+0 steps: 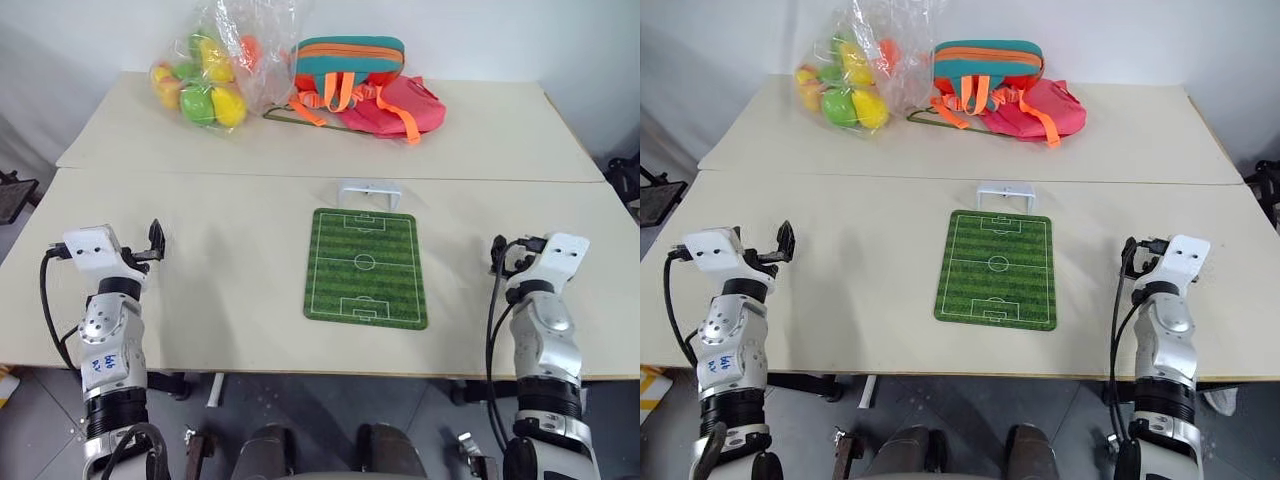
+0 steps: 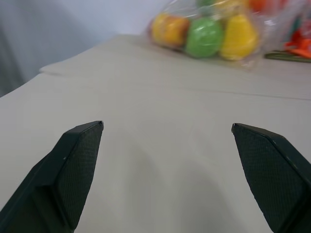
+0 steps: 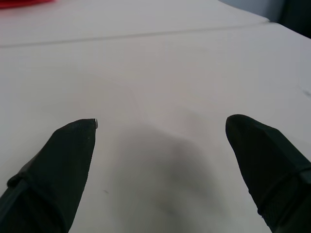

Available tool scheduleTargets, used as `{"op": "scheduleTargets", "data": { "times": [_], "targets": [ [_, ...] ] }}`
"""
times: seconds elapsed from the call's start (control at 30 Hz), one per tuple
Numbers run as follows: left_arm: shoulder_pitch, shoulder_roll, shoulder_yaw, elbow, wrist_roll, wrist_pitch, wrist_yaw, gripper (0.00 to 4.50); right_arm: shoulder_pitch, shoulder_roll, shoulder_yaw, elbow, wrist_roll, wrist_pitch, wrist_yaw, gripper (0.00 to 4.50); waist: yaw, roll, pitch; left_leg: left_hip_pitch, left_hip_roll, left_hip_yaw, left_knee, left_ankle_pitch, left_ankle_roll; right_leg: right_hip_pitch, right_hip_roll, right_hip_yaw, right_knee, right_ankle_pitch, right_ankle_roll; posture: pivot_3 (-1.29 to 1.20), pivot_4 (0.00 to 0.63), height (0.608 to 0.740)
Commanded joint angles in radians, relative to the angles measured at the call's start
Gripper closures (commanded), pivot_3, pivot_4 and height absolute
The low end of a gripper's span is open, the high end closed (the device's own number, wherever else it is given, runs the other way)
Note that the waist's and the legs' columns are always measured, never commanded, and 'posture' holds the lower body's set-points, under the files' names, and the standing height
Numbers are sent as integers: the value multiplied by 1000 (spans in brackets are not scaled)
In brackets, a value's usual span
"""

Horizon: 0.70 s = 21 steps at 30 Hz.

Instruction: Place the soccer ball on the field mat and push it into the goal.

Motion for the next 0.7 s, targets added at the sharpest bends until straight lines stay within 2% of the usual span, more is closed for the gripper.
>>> {"op": "scheduleTargets", "data": {
  "times": [0.03,0.2,0.47,0.57,0.7],
  "targets": [
    [-17,-43,-12,-20,0,12,53,0,-31,0,-30,33,-22,-64,-90,30,1,0,0,0,0,0,0,0,0,0,0,0,0,0,0,0,150,740],
    [-28,-76,-36,-18,7,-21,71,0,-42,19,-60,71,-15,-84,-201,30,0,0,0,0,0,0,0,0,0,0,1,0,0,0,0,0,150,740],
    [-8,-117,-100,-1,57,-127,71,0,11,96,-11,68,-111,-101,-385,30,0,-3,-2,0,0,0,0,0,0,0,1,0,0,0,0,0,150,740],
    [12,-114,-113,13,149,-122,166,0,1,90,11,85,-125,-107,-368,30,-3,-5,-3,0,0,0,0,0,0,0,2,0,0,0,0,0,150,740],
    [28,-113,-134,19,210,-133,206,0,-6,74,-1,110,-129,-105,-382,30,-9,-6,-4,0,0,0,0,0,0,1,2,0,0,0,0,0,150,740]
  ]
}}
